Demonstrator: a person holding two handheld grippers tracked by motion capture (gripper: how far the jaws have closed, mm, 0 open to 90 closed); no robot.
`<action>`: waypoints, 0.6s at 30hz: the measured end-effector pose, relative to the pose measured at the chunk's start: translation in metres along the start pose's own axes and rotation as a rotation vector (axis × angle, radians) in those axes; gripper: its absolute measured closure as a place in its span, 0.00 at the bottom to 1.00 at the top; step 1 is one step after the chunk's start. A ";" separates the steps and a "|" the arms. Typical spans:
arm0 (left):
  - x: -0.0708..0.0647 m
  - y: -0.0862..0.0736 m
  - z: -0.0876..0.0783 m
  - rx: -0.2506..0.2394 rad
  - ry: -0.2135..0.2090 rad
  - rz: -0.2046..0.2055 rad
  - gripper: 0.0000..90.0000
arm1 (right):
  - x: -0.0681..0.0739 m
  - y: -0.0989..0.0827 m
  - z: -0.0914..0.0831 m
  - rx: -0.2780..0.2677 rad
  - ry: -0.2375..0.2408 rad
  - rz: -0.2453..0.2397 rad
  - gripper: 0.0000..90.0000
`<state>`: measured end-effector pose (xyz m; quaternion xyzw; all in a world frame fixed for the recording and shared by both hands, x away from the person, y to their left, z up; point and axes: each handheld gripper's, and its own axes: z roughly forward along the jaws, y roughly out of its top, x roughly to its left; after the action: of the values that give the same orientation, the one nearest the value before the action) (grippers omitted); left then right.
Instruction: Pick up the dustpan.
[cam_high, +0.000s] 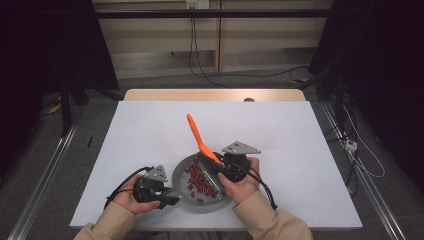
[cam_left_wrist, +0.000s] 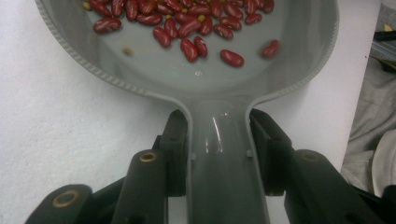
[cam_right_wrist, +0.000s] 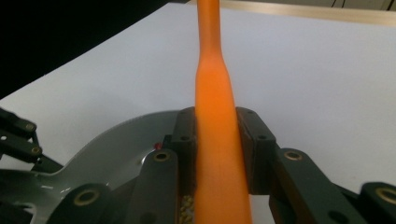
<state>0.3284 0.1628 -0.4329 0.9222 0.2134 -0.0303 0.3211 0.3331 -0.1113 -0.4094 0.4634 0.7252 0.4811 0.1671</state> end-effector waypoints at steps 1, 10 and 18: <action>0.000 0.000 0.000 0.000 0.001 -0.002 0.70 | -0.003 0.002 -0.002 -0.006 -0.008 -0.007 0.79; 0.000 0.001 0.001 -0.008 0.004 -0.023 0.70 | -0.032 0.004 -0.006 -0.016 -0.101 -0.034 0.79; 0.002 0.004 0.005 -0.018 0.016 -0.031 0.70 | -0.018 -0.014 0.008 0.017 -0.092 -0.061 0.79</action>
<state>0.3324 0.1579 -0.4347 0.9160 0.2307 -0.0259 0.3271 0.3407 -0.1236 -0.4285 0.4638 0.7347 0.4480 0.2108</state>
